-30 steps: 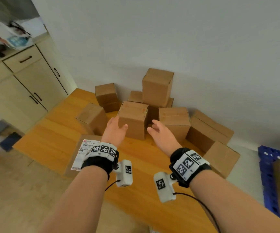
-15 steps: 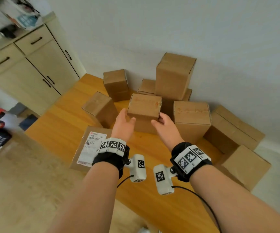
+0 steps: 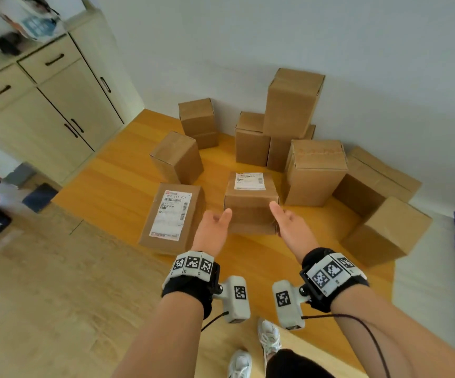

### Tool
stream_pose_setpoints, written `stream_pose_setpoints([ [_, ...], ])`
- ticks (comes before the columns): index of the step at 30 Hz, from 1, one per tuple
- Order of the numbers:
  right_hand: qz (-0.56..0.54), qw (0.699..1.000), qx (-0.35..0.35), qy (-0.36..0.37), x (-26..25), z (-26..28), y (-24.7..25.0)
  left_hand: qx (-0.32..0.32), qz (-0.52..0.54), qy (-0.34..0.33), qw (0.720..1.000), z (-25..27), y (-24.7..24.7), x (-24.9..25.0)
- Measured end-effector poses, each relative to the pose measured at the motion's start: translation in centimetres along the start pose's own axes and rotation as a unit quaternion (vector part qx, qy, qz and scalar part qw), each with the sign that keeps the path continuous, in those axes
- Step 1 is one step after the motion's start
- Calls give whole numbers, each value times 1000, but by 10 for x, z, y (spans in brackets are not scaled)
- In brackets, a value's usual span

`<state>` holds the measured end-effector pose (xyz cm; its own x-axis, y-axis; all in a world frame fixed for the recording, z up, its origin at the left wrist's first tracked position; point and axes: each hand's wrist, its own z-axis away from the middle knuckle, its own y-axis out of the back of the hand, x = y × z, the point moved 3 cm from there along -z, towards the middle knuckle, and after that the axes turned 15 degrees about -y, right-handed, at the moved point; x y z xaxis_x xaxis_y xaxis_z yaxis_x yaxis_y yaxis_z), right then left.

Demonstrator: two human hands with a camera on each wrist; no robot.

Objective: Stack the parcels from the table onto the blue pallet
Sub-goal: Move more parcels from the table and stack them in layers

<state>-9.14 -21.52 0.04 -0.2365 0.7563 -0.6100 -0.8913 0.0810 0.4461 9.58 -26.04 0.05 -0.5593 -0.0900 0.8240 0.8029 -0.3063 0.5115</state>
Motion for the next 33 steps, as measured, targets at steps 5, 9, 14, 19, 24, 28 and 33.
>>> stream_pose_setpoints([
  [5, 46, 998, -26, -43, 41, 17, -17, -47, -7, -1, 999, 31, -15, -29],
  [9, 77, 993, -51, -68, 67, 22, -24, -100, -38, 28, 994, 52, -27, -46],
  [14, 93, 989, -51, -99, 79, 25, -23, -141, -95, 64, 983, 54, -34, -57],
  [19, 55, 990, -87, -97, 83, 17, -31, -164, -105, 40, 980, 46, -43, -54],
  [24, 11, 995, -66, -79, 80, 21, -30, -154, -77, -1, 985, 49, -43, -43],
  [28, -16, 998, -24, -53, 73, 31, -16, -127, -51, -34, 990, 53, -33, -29],
  [33, -103, 994, 23, -10, 58, 58, 7, -119, 7, -89, 989, 59, -20, 16],
])
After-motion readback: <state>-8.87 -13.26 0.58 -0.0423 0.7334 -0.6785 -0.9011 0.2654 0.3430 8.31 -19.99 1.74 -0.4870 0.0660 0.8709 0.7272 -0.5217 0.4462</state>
